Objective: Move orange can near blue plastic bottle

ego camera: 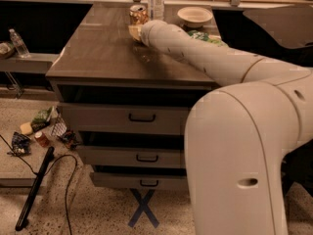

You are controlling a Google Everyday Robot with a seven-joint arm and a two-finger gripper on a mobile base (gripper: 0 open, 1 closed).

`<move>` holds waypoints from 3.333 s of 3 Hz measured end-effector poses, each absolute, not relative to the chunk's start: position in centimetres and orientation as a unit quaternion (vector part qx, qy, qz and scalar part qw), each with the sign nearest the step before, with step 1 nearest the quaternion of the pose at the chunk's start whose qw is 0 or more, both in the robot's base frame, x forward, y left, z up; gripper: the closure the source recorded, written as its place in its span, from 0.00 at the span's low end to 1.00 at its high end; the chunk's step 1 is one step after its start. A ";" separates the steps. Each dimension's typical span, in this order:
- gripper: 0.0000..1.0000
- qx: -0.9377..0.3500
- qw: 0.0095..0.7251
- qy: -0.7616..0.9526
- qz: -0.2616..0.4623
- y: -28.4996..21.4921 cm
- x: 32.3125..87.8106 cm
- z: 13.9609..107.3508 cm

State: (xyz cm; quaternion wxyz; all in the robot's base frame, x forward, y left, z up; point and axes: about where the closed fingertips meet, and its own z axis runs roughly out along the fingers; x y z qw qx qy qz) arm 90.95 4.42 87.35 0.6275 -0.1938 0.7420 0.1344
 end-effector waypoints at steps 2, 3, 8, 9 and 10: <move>0.84 -0.166 0.644 0.738 0.117 1.7 95.2 87.8; 0.61 -0.159 0.651 0.734 0.108 1.1 96.5 88.2; 0.00 -0.221 0.659 0.712 0.100 -4.8 89.3 98.0; 0.00 -0.255 0.666 0.693 0.107 -5.0 83.5 104.5; 0.00 -0.263 0.670 0.686 0.106 -4.5 79.4 108.0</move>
Offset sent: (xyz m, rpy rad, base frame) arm 0.0726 -0.0482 0.0158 0.0240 -0.0578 -0.1314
